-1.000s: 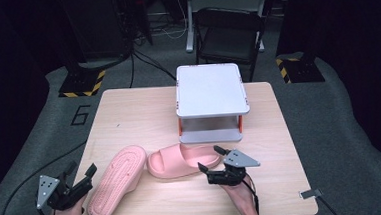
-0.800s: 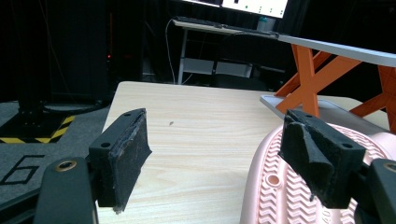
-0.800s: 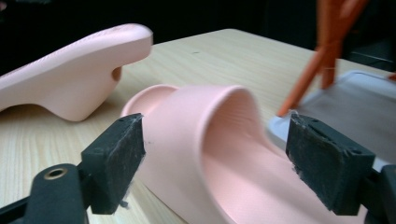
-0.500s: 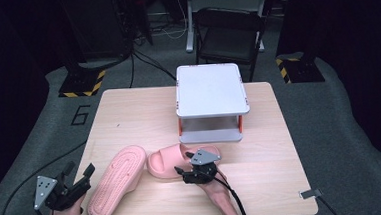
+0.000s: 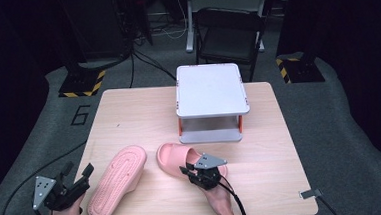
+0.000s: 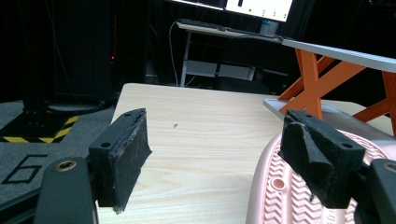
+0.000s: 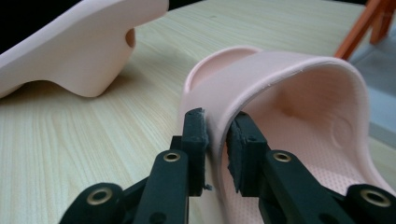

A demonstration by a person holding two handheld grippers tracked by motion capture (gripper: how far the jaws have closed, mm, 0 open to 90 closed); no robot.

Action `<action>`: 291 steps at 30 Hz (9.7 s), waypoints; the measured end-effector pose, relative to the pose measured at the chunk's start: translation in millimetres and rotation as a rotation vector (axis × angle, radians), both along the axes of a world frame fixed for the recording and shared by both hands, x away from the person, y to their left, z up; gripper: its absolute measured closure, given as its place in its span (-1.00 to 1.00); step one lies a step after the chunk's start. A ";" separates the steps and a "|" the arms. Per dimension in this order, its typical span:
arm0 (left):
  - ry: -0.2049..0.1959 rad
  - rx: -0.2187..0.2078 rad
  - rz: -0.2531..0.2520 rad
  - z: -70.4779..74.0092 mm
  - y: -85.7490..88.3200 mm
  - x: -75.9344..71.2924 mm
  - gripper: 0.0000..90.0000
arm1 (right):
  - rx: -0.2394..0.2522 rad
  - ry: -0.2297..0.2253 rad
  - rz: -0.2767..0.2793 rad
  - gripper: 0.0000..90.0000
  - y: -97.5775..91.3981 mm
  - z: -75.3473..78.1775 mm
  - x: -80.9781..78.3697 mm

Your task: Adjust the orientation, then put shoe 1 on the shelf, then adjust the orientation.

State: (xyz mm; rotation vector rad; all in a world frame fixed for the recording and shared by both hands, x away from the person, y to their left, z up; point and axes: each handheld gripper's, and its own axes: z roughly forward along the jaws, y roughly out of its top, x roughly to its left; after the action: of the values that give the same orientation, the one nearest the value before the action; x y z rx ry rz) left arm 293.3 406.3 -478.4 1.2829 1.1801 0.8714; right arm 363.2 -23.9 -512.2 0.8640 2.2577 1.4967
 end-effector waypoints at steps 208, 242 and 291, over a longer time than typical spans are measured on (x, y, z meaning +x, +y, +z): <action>0.020 0.001 -0.031 -4.2 -3.2 4.8 -0.45 | 0.015 -0.095 -0.329 -0.65 -78.5 24.2 57.7; 0.096 0.151 -0.355 5.0 -57.8 3.6 -0.46 | 0.093 -0.182 -0.489 -0.60 -176.2 16.4 -33.2; 0.350 0.521 -0.302 5.9 -30.2 30.2 -0.28 | 0.071 -0.175 -0.499 -0.53 -185.8 11.9 -32.9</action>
State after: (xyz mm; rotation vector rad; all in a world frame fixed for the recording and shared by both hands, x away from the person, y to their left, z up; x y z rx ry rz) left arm 323.5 376.1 -472.5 2.0464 1.0122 0.7713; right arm 330.3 -209.7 -500.3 1.1606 1.7075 1.3579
